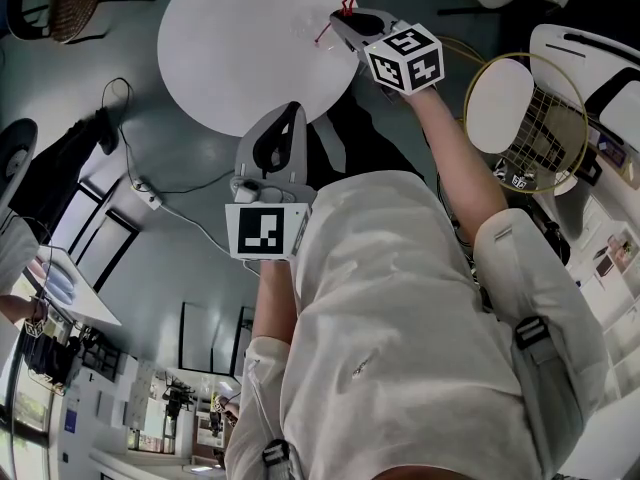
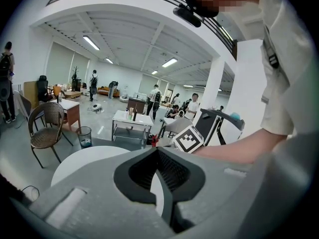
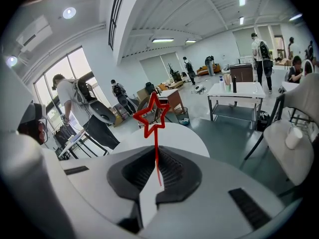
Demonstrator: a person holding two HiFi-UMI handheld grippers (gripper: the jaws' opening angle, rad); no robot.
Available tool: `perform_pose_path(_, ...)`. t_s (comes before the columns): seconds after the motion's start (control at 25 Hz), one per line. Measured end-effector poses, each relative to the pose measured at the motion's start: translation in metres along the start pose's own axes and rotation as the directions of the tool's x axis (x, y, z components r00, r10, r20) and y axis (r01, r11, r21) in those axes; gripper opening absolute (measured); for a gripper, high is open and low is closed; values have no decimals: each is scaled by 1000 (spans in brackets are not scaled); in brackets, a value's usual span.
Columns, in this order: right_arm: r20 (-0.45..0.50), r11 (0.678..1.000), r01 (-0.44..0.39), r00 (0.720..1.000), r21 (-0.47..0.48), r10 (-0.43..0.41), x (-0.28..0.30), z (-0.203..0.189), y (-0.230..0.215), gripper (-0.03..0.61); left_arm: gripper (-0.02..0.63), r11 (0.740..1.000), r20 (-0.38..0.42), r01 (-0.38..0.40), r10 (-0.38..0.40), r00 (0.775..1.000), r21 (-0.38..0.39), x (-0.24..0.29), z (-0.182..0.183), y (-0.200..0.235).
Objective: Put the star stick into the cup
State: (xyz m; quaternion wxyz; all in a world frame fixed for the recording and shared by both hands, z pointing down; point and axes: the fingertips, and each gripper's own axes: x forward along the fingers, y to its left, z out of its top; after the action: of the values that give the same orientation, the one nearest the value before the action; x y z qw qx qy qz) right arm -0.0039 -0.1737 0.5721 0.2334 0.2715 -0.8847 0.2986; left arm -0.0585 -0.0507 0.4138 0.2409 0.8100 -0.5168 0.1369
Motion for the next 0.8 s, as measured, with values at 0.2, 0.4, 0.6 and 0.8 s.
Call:
perform_pose_path(0.2,-7,1000,4,1000,3,-4,4,-4,-1,25,9,1000,-2,5,-5,1000,-2,1,-3,1)
perform_pose_path(0.4,-24,1000,4,1000,-1,-4,6,-9,0,25,10,1000,2,8,-8,1000,-7,1,-4,1)
perform_pose_path(0.6,-31,1000,6,1000,-2,-6,6,-11,-1,26,11,1000,3,9,-9,1000,-7,2,-3,0)
perform_pose_path(0.8,-36,1000,6,999,-3,-6,6,-12,-1,26,11,1000,6,9,-9,1000,-6,1,-2,-1)
